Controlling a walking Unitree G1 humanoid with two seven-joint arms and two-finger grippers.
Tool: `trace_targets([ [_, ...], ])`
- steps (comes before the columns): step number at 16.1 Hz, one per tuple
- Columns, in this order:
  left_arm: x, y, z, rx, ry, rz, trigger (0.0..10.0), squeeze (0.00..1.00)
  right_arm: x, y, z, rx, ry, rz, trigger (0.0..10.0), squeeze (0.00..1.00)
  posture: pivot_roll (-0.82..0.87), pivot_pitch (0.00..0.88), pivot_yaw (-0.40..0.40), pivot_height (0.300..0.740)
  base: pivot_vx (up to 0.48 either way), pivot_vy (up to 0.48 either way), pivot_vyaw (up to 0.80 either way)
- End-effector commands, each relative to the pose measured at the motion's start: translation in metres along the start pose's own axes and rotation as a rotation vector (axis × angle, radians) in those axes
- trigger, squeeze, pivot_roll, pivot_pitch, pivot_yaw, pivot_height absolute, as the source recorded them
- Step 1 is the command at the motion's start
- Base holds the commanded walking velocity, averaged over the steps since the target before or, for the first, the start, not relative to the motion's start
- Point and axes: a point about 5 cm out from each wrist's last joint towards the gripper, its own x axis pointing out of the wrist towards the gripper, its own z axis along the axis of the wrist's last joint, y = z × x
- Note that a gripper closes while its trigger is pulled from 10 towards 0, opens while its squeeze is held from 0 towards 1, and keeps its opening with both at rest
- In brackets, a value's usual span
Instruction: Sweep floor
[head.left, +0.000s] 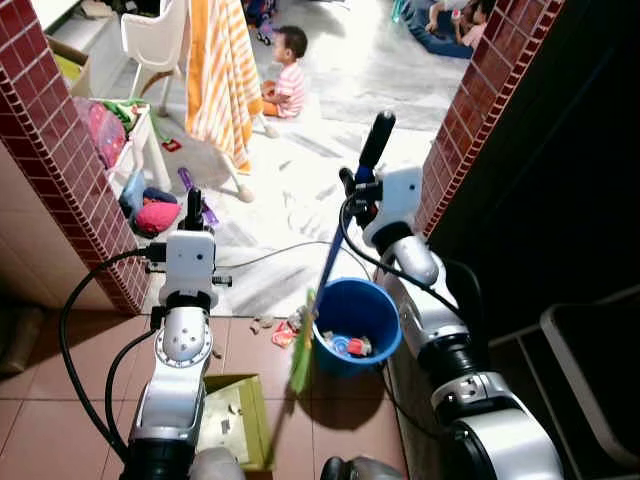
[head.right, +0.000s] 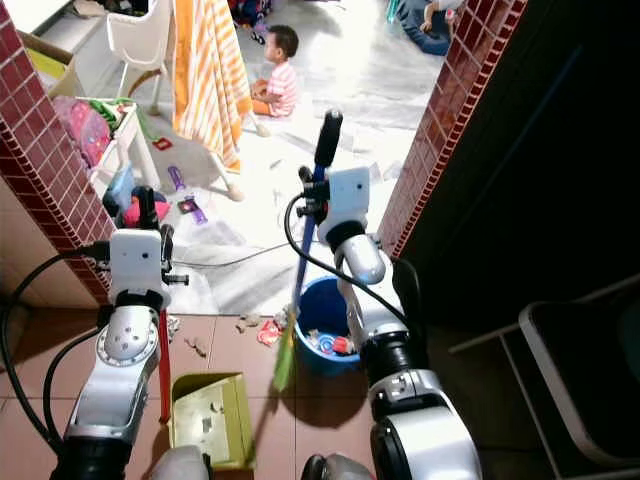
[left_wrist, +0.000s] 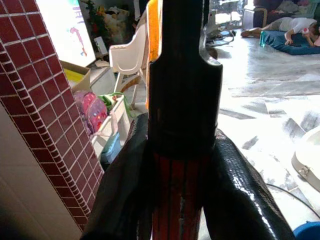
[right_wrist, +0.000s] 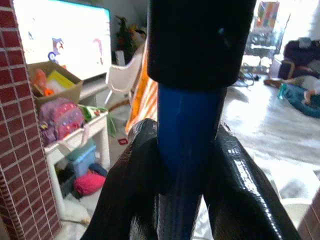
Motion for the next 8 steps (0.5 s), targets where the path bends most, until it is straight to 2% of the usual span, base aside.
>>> trace_targets([
  [1,0.0036,-0.0034,0.0106,-0.009,-0.051,-0.010,10.0,0.00,0.0041,-0.0084,0.0120,-0.043,-0.058,-0.036,10.0,0.00,0.05,0.000,-0.076,0.740,0.000,0.000,0.00],
  [8,0.0050,-0.0044,0.0090,-0.011,-0.040,-0.015,10.0,0.00,0.0008,-0.0168,0.0025,-0.114,-0.023,-0.071,10.0,0.00,0.05,0.000,-0.077,0.740,0.000,0.000,0.00],
])
